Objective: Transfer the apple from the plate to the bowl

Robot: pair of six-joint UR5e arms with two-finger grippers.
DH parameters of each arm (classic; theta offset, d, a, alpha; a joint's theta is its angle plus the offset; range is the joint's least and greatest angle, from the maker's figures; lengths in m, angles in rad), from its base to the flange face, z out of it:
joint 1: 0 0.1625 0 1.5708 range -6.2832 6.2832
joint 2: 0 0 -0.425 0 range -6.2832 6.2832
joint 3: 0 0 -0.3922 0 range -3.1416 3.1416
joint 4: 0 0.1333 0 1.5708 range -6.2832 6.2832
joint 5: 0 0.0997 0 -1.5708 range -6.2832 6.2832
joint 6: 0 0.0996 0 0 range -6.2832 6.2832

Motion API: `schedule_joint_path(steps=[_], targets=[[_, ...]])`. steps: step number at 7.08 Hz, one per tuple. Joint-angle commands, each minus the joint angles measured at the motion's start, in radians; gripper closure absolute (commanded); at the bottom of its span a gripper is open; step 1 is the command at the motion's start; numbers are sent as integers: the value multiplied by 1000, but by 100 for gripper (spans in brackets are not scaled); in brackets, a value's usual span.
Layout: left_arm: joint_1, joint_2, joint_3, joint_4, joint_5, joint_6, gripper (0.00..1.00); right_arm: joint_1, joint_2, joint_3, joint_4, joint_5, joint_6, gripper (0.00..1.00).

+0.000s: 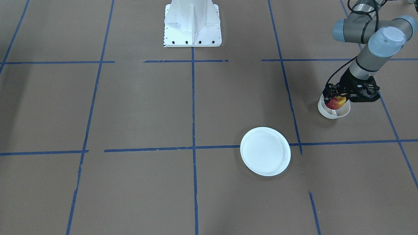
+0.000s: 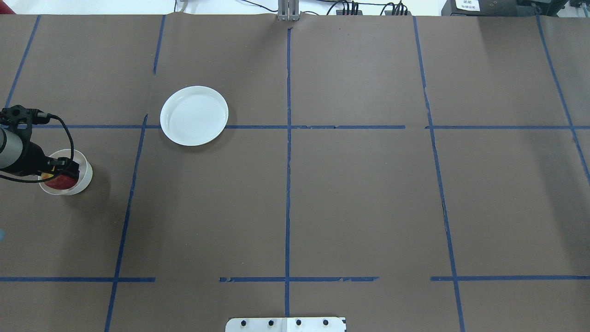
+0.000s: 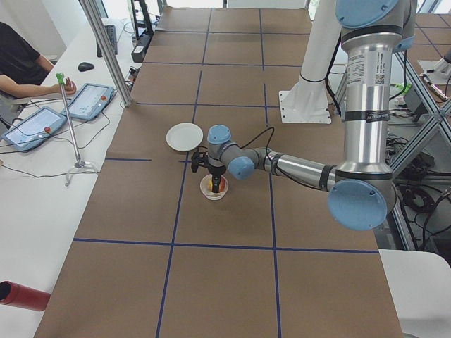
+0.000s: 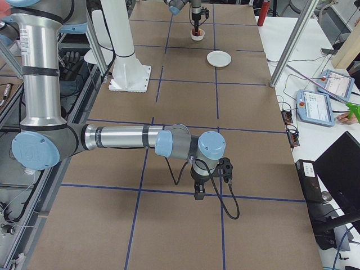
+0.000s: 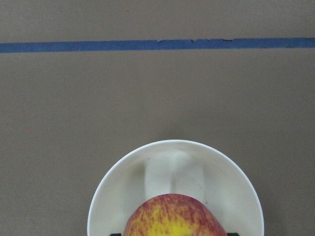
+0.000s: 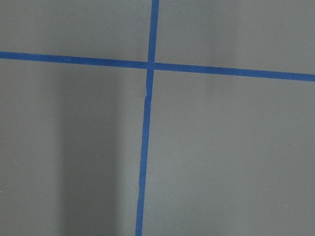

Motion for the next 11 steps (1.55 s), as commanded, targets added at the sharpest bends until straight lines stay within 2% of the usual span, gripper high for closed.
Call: schedule_joint_path(steps=[1,4,6,8,10,11], targets=[[1,-11,10,-6,-2,7,1,0,0,0,0,0,0,0],[-5,-7,13,-37,-5,23,0,0,0,0,0,0,0,0],[-22,10,-67,-14,-8,86,0,0,0,0,0,0,0,0],[-135,-11,-137,151,-8,260,0,0,0,0,0,0,0,0],[-269,-36,-150,199,-13,431,0,0,0,0,0,0,0,0],[-318,-30,-149,235,-64,523,0,0,0,0,0,0,0,0]])
